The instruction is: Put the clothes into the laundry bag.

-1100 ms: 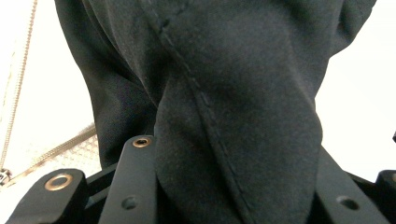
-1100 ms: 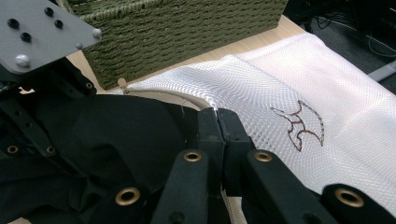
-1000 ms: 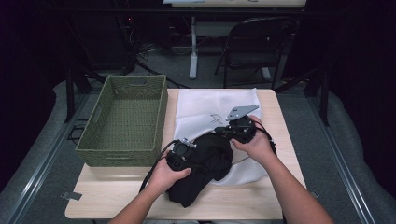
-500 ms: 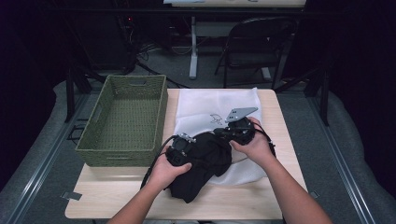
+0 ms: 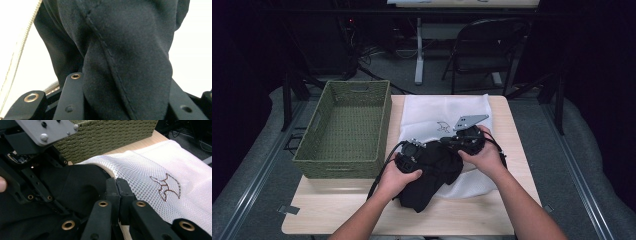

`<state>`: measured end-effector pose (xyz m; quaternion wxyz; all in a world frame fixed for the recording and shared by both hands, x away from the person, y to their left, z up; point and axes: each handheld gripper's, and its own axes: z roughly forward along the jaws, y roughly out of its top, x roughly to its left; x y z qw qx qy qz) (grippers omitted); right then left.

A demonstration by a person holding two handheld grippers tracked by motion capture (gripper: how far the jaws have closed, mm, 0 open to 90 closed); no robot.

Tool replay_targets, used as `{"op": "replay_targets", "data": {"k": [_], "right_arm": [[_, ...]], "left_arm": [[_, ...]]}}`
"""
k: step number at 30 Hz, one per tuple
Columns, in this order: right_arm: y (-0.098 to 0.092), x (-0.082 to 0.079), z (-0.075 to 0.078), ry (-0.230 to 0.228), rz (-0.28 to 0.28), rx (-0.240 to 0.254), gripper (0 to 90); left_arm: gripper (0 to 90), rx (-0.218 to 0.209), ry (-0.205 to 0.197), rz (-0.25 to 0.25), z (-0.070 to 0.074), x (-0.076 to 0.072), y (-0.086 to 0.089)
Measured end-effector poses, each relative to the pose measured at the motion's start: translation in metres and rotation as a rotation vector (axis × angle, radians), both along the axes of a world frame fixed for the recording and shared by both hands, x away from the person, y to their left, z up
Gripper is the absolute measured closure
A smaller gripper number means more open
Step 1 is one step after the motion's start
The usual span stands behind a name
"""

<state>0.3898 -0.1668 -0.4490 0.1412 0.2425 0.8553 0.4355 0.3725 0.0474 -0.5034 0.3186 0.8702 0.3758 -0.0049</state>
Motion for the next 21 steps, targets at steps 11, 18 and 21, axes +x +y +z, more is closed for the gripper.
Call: {"op": "replay_targets", "data": {"k": [11, 18, 21], "right_arm": [[0.001, -0.002, -0.002, 0.007, 0.008, 0.010, 89.4], [-0.001, -0.005, -0.006, 0.011, 0.003, 0.020, 89.4], [-0.001, -0.006, -0.009, 0.006, 0.001, 0.016, 89.4]], "left_arm": [[62.1, -0.011, 0.017, 0.045, -0.012, 0.009, -0.006], [61.9, -0.018, 0.019, 0.059, -0.018, 0.012, -0.008], [61.7, -0.024, 0.016, 0.063, -0.020, 0.012, -0.007]]}}
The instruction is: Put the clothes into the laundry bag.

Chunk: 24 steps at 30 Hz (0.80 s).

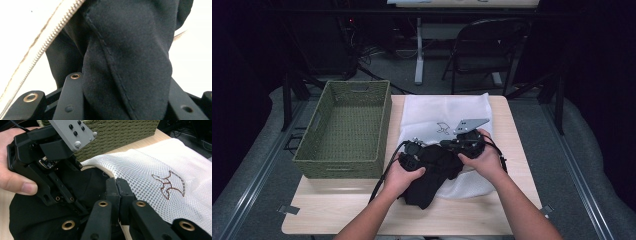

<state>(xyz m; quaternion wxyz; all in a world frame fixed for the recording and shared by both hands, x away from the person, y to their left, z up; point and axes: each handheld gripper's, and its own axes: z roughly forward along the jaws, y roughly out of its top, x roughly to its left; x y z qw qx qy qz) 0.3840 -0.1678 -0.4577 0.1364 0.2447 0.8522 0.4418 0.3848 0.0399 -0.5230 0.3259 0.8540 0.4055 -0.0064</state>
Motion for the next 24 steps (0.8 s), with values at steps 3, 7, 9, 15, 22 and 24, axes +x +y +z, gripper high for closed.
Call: {"op": "replay_targets", "data": {"k": [3, 7, 9, 15, 22, 24], "right_arm": [[-0.001, 0.000, -0.002, 0.003, -0.003, 0.005, 89.4], [-0.003, -0.001, -0.004, 0.004, -0.007, 0.015, 89.4], [-0.003, -0.002, -0.005, 0.005, -0.011, 0.027, 89.4], [-0.004, -0.002, -0.006, 0.006, -0.012, 0.046, 89.4], [-0.004, -0.002, -0.005, 0.007, -0.012, 0.057, 89.4], [-0.004, -0.002, -0.006, 0.005, -0.013, 0.051, 89.4]], "left_arm": [[61.6, -0.001, 0.002, 0.000, -0.001, 0.000, 0.000], [61.5, 0.003, -0.001, 0.002, 0.001, 0.000, -0.001], [61.6, 0.008, -0.005, 0.001, 0.003, -0.001, -0.002], [61.5, 0.027, -0.005, 0.004, 0.010, 0.003, -0.006], [60.8, 0.029, -0.005, 0.020, 0.003, 0.007, -0.010], [60.1, 0.022, -0.007, 0.022, 0.000, 0.007, -0.011]]}}
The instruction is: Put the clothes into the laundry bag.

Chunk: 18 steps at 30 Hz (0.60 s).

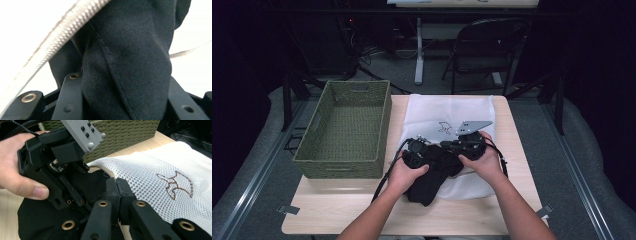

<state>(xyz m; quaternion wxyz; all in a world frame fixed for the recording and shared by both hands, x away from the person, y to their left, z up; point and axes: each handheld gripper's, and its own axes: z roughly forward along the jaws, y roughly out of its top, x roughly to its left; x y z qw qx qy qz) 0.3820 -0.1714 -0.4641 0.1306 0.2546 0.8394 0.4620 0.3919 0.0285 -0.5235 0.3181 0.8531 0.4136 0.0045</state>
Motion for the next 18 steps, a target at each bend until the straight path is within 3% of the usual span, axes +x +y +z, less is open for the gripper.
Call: {"op": "replay_targets", "data": {"k": [5, 10, 18], "right_arm": [[0.000, 0.000, -0.002, 0.003, -0.004, -0.005, 89.4], [-0.001, 0.001, -0.007, 0.009, -0.013, -0.021, 89.4], [-0.004, 0.002, -0.011, 0.018, -0.024, -0.026, 89.4]], "left_arm": [[57.7, -0.013, -0.010, 0.010, -0.004, 0.001, -0.002], [48.8, -0.011, -0.029, 0.012, -0.004, 0.001, -0.003], [40.5, 0.064, -0.067, 0.032, -0.002, -0.003, -0.010]]}}
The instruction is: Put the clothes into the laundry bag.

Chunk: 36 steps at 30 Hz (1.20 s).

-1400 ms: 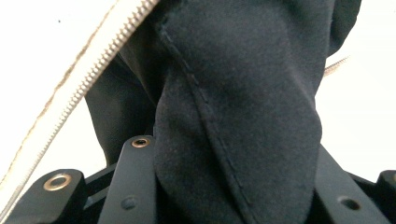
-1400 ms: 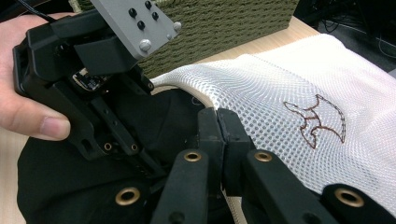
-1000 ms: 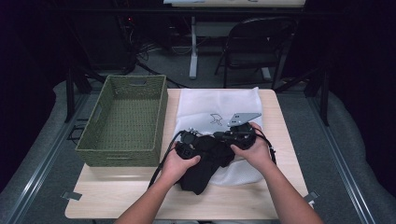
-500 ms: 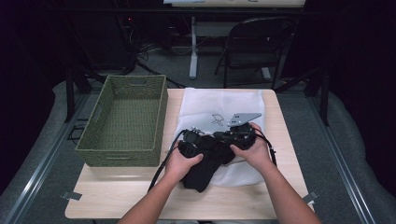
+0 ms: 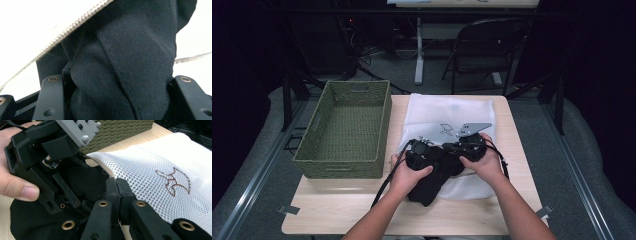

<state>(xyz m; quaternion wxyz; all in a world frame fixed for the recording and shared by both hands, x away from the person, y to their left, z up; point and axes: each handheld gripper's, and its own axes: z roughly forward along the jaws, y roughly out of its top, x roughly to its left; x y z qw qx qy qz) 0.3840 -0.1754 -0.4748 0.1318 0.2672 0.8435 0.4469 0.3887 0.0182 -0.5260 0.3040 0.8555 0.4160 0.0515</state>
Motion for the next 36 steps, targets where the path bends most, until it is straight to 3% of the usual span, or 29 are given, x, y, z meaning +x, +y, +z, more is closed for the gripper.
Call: {"op": "replay_targets", "data": {"k": [4, 7, 12, 17, 23, 36], "right_arm": [[0.000, 0.000, 0.000, -0.003, -0.002, -0.003, 89.4], [0.001, 0.000, -0.001, 0.002, 0.001, -0.007, 89.4], [0.001, 0.001, -0.004, 0.003, -0.001, -0.013, 89.4], [0.000, 0.003, -0.006, 0.015, -0.009, -0.014, 89.4], [-0.001, 0.003, -0.008, 0.016, -0.010, -0.019, 89.4], [0.000, 0.003, -0.009, 0.017, -0.011, -0.024, 89.4]], "left_arm": [[39.4, 0.011, -0.010, 0.001, 0.000, -0.001, 0.000], [36.6, 0.004, 0.032, 0.011, 0.000, 0.000, 0.000], [32.7, -0.014, 0.015, -0.023, 0.003, -0.001, 0.003], [27.5, -0.056, -0.018, -0.025, 0.013, -0.007, 0.006], [26.0, -0.053, -0.041, -0.048, 0.024, -0.016, 0.011], [24.8, -0.129, -0.068, -0.036, 0.040, -0.028, 0.030]]}}
